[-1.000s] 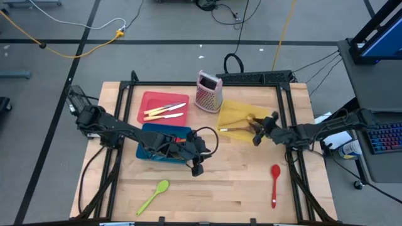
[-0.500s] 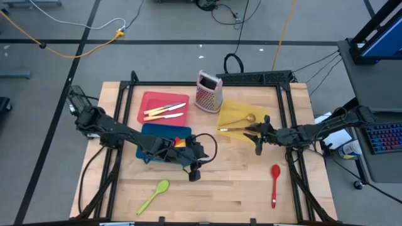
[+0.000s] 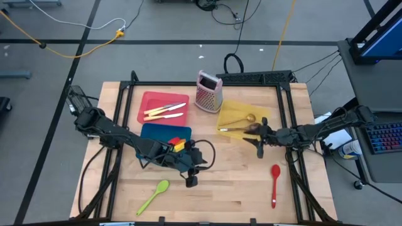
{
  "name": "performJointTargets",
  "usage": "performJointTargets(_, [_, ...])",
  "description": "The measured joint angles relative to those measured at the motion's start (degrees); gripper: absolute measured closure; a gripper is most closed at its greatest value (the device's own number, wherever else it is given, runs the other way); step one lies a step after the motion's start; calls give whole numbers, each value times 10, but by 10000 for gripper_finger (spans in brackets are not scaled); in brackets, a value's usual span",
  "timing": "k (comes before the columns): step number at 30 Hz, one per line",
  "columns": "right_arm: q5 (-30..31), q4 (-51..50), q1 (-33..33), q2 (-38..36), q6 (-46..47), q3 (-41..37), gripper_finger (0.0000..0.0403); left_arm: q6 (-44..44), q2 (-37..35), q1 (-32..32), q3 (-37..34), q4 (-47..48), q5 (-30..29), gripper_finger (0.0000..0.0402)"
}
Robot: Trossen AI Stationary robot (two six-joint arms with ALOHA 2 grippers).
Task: Pick & Place Kitchen Items
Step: Put the green spoon into the yellow bin
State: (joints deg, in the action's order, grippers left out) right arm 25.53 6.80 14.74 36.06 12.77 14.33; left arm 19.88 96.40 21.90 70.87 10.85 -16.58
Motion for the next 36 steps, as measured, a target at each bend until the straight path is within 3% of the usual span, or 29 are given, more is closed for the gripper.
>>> performJointTargets(6, [-76,0,0,0,-19,0,273,31,0,-1,0,-13,0,304])
performJointTargets(19, [-78,0,0,0,-130,0,273,-26,0,-2,0,-53,-3,304])
performJointTargets(24, [-78,31,0,0,-177,-14,273,58,0,-2,0,-39,4,304])
performJointTargets(29, [-77,167,0,0,-261,-72,273,232,0,-5,0,11,20,304])
performJointTargets(33, [-77,282,0,1,-331,-110,273,355,0,4,0,97,80,304])
performJointTargets(36, [-77,307,0,0,-374,-115,273,458,0,20,0,150,130,304])
